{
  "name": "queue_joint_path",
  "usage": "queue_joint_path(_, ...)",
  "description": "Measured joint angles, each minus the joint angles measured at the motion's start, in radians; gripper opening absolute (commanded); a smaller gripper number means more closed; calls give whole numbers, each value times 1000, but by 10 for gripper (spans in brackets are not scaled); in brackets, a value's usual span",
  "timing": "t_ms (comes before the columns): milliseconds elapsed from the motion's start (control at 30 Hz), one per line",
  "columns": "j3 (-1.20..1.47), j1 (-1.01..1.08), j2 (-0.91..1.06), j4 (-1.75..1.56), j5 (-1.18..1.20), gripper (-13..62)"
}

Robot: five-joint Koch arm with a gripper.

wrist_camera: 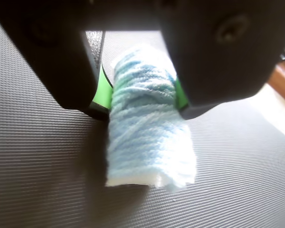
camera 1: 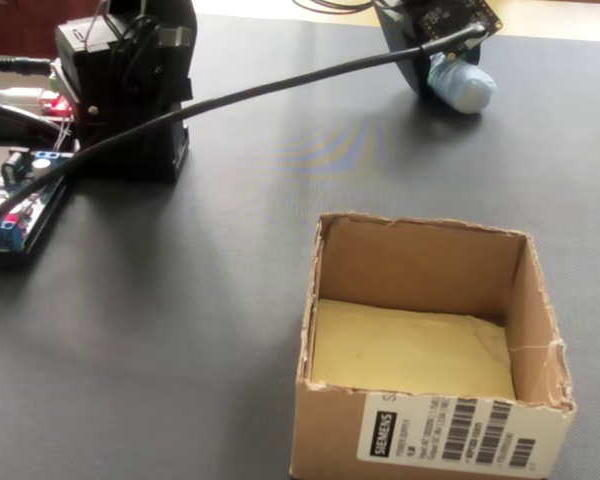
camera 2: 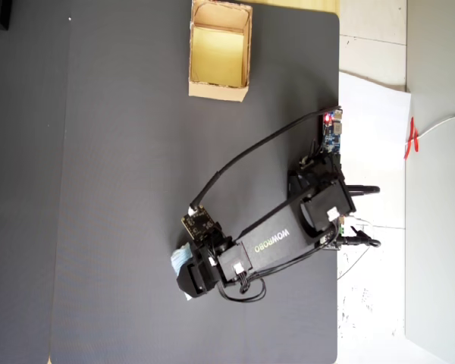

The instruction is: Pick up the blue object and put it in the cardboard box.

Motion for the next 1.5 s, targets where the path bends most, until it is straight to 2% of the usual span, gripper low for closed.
queue_joint_path(33, 17, 0, 2, -37, -11, -65)
queue_joint_path(300, 106, 12, 52, -230, -37, -65)
queue_joint_path(500, 285, 72, 176, -360, -41, -65)
queue_joint_path(600, 431, 135, 328, -466, -38, -64)
queue_joint_path(633, 558, 152, 440, -500, -41, -64)
queue_joint_path(967, 739, 293, 767, -532, -41, -64)
queue_joint_path(1200, 788, 509, 904, -540, -40, -64)
queue_joint_path(1367, 799, 759, 1009, -558, -38, -64)
queue_joint_path(1500, 799, 946, 1015, -558, -55, -65)
